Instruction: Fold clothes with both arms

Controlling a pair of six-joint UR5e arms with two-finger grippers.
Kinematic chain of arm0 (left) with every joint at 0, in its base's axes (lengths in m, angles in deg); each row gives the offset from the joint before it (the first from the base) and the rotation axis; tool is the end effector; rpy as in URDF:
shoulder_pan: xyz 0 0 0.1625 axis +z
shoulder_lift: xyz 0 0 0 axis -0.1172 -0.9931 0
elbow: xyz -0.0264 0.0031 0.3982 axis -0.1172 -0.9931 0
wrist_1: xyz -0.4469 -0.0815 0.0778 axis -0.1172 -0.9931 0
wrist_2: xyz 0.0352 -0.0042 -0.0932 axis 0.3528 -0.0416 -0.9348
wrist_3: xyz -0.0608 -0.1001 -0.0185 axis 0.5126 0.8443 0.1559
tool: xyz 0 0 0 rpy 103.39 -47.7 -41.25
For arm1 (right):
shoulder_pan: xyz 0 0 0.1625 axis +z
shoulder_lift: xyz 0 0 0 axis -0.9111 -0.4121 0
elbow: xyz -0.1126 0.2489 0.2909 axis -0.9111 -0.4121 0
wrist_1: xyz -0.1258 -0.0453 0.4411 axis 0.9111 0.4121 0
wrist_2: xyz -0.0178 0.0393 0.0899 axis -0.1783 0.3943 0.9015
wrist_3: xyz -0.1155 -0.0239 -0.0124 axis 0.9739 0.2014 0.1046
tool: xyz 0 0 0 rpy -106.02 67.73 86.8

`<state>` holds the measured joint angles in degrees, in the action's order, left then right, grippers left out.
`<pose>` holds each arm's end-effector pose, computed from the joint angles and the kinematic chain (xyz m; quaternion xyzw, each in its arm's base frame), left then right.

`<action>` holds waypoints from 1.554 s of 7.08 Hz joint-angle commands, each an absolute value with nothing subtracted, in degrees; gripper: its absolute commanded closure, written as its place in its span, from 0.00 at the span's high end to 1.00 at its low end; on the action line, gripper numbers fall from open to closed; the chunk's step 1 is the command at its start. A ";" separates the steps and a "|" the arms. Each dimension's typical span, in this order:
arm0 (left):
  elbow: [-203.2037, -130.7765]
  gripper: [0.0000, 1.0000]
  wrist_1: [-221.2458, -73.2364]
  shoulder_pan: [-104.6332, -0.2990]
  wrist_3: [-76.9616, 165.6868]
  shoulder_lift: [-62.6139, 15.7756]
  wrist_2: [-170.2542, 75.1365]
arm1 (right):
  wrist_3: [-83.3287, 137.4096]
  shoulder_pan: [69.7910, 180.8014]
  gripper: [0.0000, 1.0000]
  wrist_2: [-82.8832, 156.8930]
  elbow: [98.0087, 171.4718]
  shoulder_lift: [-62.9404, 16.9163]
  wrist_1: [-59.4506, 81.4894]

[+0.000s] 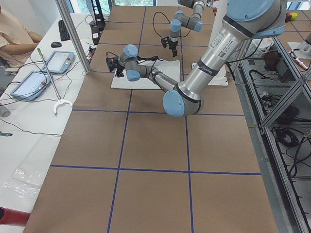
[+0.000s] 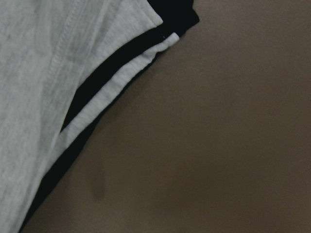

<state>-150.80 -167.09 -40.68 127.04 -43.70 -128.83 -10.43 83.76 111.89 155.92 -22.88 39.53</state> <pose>0.4618 -0.6607 0.2286 0.1114 0.5719 -0.3156 0.7489 -0.5321 -0.2970 0.2820 0.0549 -0.2539 -0.1676 0.9510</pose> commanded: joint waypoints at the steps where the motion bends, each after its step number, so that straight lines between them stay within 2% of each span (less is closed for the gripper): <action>1: -151.08 0.56 -166.84 -40.91 126.93 -43.73 -128.86 | -15.30 82.72 1.00 111.81 157.41 -21.17 39.48; 2: -151.08 0.56 -166.75 -40.99 126.93 -43.64 -128.86 | -16.56 84.72 1.00 111.72 155.32 -18.01 39.30; 7: -153.71 0.56 -166.75 -41.35 126.84 -41.53 -130.88 | -13.33 95.36 1.00 111.72 125.57 2.02 30.00; 9: -154.15 0.56 -166.75 -41.43 126.84 -41.18 -130.88 | -8.16 98.17 1.00 111.72 117.72 2.76 24.47; 11: -155.38 0.56 -166.75 -41.43 126.84 -39.96 -132.10 | -2.37 103.60 1.00 116.08 119.69 -0.64 24.80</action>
